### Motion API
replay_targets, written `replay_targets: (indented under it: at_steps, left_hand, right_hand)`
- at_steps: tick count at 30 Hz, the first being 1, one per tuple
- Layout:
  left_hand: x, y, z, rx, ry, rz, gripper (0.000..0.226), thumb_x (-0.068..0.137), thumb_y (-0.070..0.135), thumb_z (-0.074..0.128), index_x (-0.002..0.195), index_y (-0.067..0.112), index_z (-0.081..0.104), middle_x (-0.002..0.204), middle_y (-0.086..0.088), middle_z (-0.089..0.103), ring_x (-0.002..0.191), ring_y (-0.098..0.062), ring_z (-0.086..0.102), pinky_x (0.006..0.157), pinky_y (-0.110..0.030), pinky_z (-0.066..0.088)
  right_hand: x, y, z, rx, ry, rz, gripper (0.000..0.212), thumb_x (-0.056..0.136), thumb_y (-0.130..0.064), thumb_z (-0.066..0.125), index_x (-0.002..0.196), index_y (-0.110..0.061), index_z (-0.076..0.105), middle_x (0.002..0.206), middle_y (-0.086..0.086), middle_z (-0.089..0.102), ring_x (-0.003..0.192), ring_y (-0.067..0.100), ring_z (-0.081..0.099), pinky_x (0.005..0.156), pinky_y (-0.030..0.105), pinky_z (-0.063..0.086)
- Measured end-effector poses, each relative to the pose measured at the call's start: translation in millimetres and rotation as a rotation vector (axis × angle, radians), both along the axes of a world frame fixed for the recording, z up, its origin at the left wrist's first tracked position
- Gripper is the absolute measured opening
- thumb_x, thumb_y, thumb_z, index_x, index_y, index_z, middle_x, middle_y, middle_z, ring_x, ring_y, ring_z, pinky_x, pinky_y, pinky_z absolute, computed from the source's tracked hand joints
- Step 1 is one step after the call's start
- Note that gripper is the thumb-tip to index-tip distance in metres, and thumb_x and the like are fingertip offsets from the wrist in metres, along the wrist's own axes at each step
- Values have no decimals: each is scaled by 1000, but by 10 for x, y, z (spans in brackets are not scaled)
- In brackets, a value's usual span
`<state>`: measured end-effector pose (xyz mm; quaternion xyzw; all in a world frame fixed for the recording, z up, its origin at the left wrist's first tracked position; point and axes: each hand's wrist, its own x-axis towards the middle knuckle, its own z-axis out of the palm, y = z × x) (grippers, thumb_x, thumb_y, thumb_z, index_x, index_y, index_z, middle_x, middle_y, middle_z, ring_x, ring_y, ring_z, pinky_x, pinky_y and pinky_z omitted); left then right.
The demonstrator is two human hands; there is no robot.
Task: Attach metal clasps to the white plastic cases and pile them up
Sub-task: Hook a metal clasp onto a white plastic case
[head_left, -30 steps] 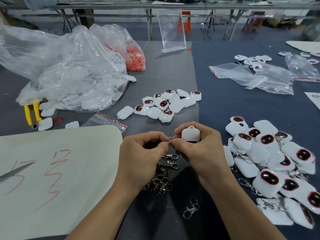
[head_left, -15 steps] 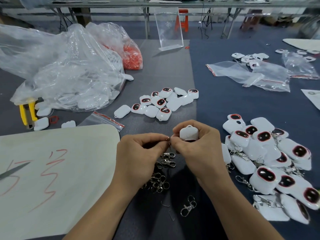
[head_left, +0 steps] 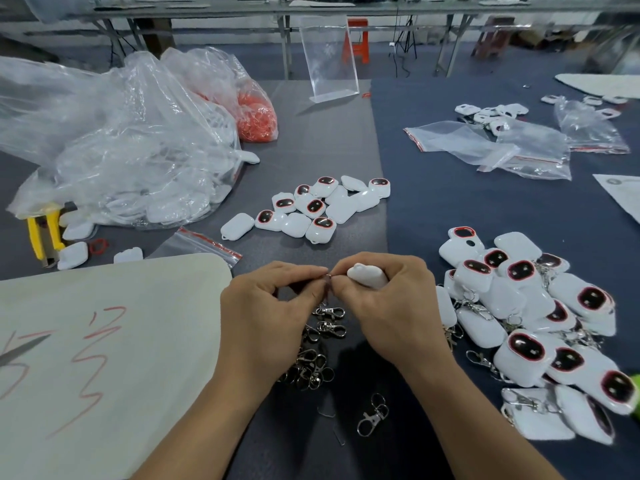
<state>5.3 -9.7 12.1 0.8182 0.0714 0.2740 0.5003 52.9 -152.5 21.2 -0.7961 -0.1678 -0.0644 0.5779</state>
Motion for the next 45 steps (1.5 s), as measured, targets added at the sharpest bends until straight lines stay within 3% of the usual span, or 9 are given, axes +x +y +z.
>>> replay_targets:
  at_steps: [6,9,13,21,27,34,45]
  left_hand:
    - [31,45,-20,-100,43,-64,21,72,19,82,81,39,79,73,16,75,62,0,62,59,-14,47]
    - [37,49,-16,-118,62,-91,16,69,24,77,76,39,78,67,13,72,54,0,51,53,-15,41]
    - [35,87,-10,-121,83,-120,15,66,24,76,73,37,78,66,8,72,54,-5,49,52,-21,41]
    - [9,93,16,52,55,-87,28,74,9,86,77,36,81,74,18,74,64,-1,64,59,-6,41]
    - [-7,57,33,80,-13,-45,29,71,3,85,74,31,79,73,17,72,64,-2,62,61,-5,39]
    - [-3,67,20,67,25,-33,25,71,11,84,71,36,78,67,19,71,58,0,60,57,-8,42]
    - [26,76,45,-216,111,-169,15,65,14,75,69,28,79,65,5,72,56,-4,60,54,-16,45]
  right_hand:
    - [43,-12,-34,61,69,23,21,77,-7,77,67,-26,76,63,-6,70,61,6,64,57,17,48]
    - [57,-21,-51,42,93,55,21,78,-8,77,69,-27,76,64,-6,71,63,7,65,58,21,51]
    - [74,-28,-64,84,179,116,14,76,-12,77,70,-25,77,63,-6,70,59,5,62,56,21,48]
    - [65,-5,-76,226,353,139,4,68,-10,74,66,-13,75,61,4,65,59,14,54,58,33,45]
    - [73,-4,-82,181,324,96,15,74,-5,78,65,-17,76,57,-5,64,54,4,53,52,21,42]
    - [59,20,-89,165,266,56,9,70,-13,76,66,-21,77,59,-5,67,57,3,55,55,23,44]
    - [56,-9,-65,143,272,137,15,75,-6,78,67,-19,77,61,-4,69,59,4,61,57,20,46]
